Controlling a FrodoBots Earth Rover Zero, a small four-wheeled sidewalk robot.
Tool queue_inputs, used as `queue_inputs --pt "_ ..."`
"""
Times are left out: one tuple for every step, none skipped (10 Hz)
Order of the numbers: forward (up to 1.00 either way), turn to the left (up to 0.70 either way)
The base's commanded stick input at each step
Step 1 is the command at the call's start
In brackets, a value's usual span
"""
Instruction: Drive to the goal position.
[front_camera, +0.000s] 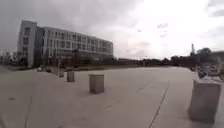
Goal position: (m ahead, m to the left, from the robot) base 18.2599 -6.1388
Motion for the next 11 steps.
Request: queue_inputs --pt "0.70 -0.15" --pt "0.70 0.00" --pt "0.70 0.00" --pt "0.70 0.00" --pt "0.70 0.00" --pt "0.70 0.00" --pt "0.70 0.00" --pt "0.70 0.00" --pt "0.70 0.00" --pt "0.70 0.00" --pt "0.70 0.00"
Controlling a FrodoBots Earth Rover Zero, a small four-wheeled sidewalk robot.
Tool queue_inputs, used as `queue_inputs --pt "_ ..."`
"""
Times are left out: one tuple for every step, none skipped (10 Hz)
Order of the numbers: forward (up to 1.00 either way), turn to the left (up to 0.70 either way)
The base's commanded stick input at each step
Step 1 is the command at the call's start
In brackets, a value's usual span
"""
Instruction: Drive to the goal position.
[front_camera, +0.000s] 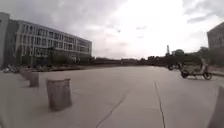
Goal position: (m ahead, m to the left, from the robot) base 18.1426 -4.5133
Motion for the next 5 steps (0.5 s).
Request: queue_inputs --pt "0.70 0.00" --pt "0.70 0.00" --pt "0.70 0.00" --pt "0.70 0.00" --pt "0.70 0.00"
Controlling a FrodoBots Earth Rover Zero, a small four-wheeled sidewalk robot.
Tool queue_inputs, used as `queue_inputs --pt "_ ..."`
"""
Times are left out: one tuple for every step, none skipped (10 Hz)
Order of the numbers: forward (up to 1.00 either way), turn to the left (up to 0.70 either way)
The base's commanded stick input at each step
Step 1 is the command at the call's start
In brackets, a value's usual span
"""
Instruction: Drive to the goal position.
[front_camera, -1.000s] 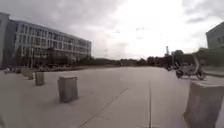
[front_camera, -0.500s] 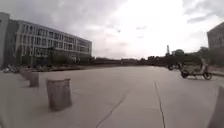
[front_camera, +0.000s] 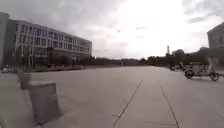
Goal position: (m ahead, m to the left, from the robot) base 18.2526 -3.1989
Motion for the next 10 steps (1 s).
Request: queue_inputs --pt "0.70 0.00" --pt "0.70 -0.01" --pt "0.70 -0.12" --pt "0.70 -0.30" --pt "0.70 -0.30" --pt "0.70 -0.30" --pt "0.70 -0.23" --pt "0.70 -0.05" --pt "0.70 0.00" --pt "0.70 0.00"
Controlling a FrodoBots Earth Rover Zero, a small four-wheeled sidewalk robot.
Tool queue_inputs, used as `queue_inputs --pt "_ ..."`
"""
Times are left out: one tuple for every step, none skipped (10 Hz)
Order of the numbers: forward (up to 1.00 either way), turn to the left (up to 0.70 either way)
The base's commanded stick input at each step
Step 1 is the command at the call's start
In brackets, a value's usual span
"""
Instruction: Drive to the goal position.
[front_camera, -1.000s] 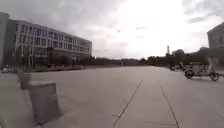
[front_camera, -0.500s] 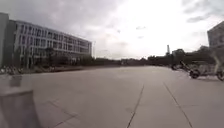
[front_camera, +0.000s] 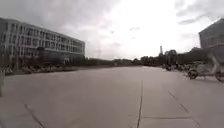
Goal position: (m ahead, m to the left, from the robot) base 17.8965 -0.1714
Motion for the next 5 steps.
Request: queue_inputs --pt "0.70 0.00" --pt "0.70 0.00" --pt "0.70 0.00" --pt "0.70 0.00" --pt "0.70 0.00"
